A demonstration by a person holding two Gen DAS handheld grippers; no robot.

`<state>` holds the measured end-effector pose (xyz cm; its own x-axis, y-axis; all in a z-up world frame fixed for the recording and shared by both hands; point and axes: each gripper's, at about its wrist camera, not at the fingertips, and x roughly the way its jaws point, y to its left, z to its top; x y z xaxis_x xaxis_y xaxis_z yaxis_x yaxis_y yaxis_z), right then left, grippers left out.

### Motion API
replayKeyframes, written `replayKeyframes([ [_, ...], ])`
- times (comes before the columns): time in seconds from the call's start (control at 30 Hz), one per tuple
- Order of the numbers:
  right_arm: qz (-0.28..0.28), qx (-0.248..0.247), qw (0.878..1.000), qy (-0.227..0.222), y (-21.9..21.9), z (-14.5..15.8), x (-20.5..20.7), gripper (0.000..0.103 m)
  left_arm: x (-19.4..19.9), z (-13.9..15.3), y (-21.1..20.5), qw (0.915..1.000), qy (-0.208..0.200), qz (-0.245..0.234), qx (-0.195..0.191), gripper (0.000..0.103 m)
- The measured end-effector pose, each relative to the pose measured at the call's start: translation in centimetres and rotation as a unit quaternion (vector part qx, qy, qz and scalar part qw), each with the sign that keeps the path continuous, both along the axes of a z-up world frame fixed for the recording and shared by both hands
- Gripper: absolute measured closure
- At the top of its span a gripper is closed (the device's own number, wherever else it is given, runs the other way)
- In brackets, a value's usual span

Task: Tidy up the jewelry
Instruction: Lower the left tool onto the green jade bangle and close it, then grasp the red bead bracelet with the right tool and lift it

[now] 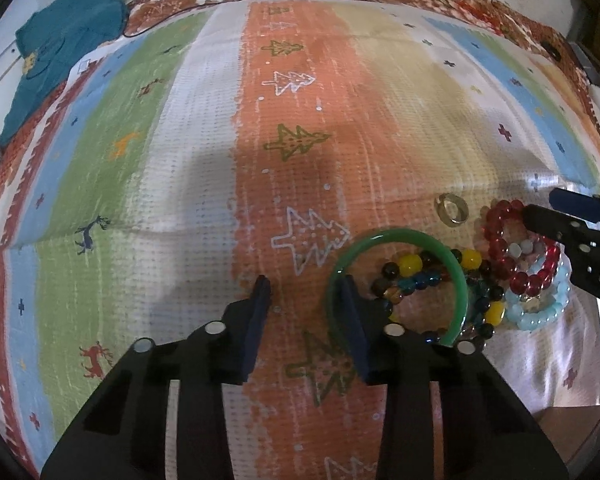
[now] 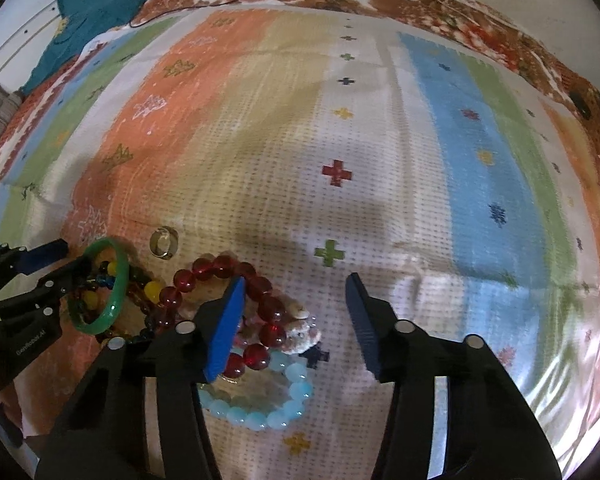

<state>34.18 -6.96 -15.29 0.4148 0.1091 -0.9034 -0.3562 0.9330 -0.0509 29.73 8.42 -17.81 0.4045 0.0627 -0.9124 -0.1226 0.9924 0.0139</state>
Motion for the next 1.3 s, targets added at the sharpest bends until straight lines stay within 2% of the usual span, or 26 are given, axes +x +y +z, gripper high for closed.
replayKeyframes([
  [0.07,0.005,0.002,1.0,0.0,0.2,0.0,0.0,0.064,0.1,0.0,-0.1,1.0,0.001,0.0,0.002,0.088],
  [0.13,0.01,0.006,1.0,0.001,0.3,0.1,0.0,0.074,0.1,0.1,0.1,1.0,0.001,0.003,-0.001,0.095],
  [0.23,0.017,0.011,1.0,0.003,0.6,0.1,-0.2,0.084,0.0,0.1,0.0,1.0,0.0,0.003,-0.002,0.095],
  [0.47,0.028,0.001,1.0,-0.01,0.8,0.3,-0.8,0.087,-0.1,0.7,0.3,0.9999,-0.003,0.012,-0.005,0.096],
  [0.5,0.028,0.001,0.999,-0.015,0.8,0.5,-0.8,0.092,-0.2,0.9,0.3,0.9999,-0.006,0.013,-0.005,0.096],
  [0.53,0.028,0.003,0.999,-0.017,0.7,0.8,-0.9,0.102,-0.2,1.2,0.3,0.9999,-0.007,0.013,-0.005,0.096],
  [0.67,0.03,0.009,0.999,-0.022,1.0,2.0,-1.2,0.102,-0.5,2.2,0.3,0.9997,-0.016,0.016,-0.006,0.096],
  [0.9,0.018,-0.008,0.999,-0.025,0.8,1.9,-1.3,0.102,-1.0,2.7,0.2,0.9996,-0.019,0.019,-0.009,0.096],
  [1.0,0.024,-0.011,1.0,-0.012,1.0,1.7,-1.2,0.102,-1.0,2.8,0.3,0.9995,-0.02,0.02,-0.014,0.096],
  [1.07,0.033,-0.02,0.999,-0.01,1.2,1.4,-1.2,0.101,-0.9,2.7,0.3,0.9995,-0.019,0.021,-0.015,0.096],
  [1.1,0.033,-0.021,0.999,-0.011,1.2,1.2,-1.3,0.093,-1.0,2.7,0.3,0.9994,-0.018,0.022,-0.017,0.096],
  [1.13,0.033,-0.02,0.999,-0.011,1.1,1.1,-1.3,0.068,-0.8,2.6,0.3,0.9994,-0.017,0.023,-0.018,0.096],
  [1.17,0.033,-0.017,0.999,-0.011,1.1,1.1,-1.3,0.057,-0.8,2.5,0.3,0.9994,-0.016,0.024,-0.018,0.096],
  [1.3,0.035,-0.023,0.999,-0.01,1.1,0.7,-1.2,0.055,-0.7,2.3,0.4,0.9994,-0.015,0.028,-0.017,0.096],
])
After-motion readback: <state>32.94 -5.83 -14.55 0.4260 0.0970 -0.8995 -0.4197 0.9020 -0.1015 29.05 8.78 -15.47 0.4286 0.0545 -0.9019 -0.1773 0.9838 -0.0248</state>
